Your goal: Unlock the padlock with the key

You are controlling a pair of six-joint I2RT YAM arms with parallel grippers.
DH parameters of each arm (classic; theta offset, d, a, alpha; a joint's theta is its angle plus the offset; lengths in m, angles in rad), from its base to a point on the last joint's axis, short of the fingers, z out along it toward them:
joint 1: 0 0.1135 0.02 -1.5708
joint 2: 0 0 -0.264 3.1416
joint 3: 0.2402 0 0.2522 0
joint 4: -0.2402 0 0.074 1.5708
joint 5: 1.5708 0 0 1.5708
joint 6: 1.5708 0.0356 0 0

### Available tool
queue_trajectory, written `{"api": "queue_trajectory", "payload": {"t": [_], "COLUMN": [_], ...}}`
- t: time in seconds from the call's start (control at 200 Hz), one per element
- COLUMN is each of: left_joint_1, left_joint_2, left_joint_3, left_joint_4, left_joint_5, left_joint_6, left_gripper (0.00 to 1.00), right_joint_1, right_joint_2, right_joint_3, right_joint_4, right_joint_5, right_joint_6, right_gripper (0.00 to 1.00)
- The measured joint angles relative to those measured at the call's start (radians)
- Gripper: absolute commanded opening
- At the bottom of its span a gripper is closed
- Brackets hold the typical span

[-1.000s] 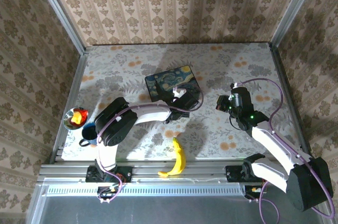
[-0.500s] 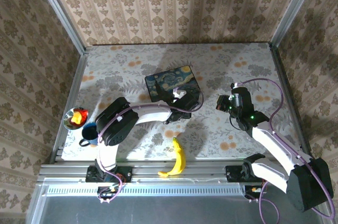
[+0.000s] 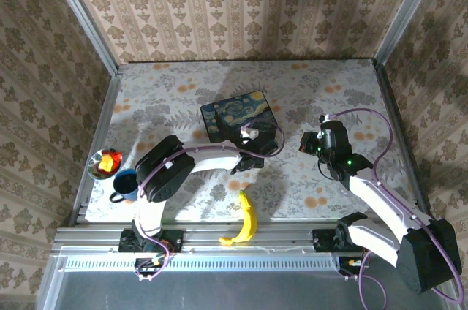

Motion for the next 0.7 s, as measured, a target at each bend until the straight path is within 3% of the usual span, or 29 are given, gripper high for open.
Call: {"api": "queue_trajectory", "payload": {"t": [0.375, 0.7], "left_joint_1": [0.0, 0.008], "left_joint_2": [0.02, 0.033], "left_joint_3": [0.019, 0.029], "left_joint_4": [0.005, 0.001], "left_joint_5": [-0.016, -0.085], "left_joint_6": [-0.035, -0.168], "left_gripper": [0.64, 0.55], "right_joint_1": [0.0, 0.0], "right_joint_2": [-0.003, -0.003], "right_joint_3": [-0.034, -0.039], "right_joint_4": [0.001, 0.009], "right_joint_5": [0.0, -0.004], "right_joint_6": [0.003, 0.008], "right_gripper": [0.0, 0.0]}}
